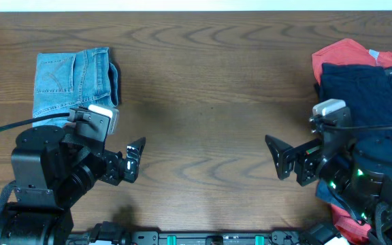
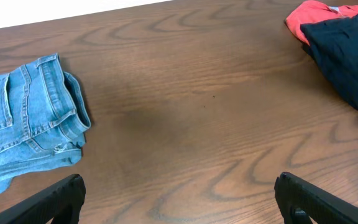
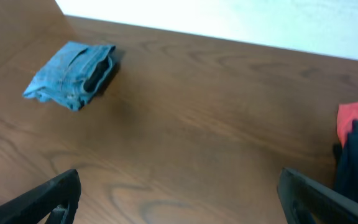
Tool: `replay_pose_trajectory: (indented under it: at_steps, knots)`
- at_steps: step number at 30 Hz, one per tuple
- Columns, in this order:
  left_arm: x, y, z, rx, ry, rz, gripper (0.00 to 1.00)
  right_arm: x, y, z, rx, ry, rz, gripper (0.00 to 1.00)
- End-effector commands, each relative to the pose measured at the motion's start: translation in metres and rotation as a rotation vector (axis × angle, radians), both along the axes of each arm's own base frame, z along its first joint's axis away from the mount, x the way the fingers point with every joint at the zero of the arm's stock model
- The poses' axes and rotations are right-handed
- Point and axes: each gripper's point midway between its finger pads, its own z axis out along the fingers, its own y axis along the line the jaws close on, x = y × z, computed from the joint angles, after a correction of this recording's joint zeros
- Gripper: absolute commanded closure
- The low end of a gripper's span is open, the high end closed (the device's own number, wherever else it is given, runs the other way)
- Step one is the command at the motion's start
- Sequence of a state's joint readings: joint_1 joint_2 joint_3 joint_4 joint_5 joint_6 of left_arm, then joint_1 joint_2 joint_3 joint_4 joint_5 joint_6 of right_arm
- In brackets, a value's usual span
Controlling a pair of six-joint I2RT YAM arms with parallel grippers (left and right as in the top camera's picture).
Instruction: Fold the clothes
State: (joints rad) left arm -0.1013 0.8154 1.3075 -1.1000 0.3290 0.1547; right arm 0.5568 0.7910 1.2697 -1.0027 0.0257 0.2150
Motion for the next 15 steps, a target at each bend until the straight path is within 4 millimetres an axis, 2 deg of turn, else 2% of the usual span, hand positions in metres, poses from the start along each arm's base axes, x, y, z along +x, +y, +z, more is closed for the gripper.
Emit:
replay_pose_trajectory:
  at_steps: [1,9,15]
  knots:
    - [-0.001,0.001,0.001,0.009,-0.005,0.004,0.02,-0.006,0.001,-0.004,-0.014,0.02,0.025,0.01]
    - [-0.001,0.001,0.001,0.009,-0.005,0.004,0.02,-0.025,-0.011,-0.032,-0.091,0.136,0.028,0.01]
    - [-0.001,0.001,0.001,0.009,-0.005,0.004,0.02,-0.006,-0.051,-0.028,-0.117,-0.021,-0.143,0.01]
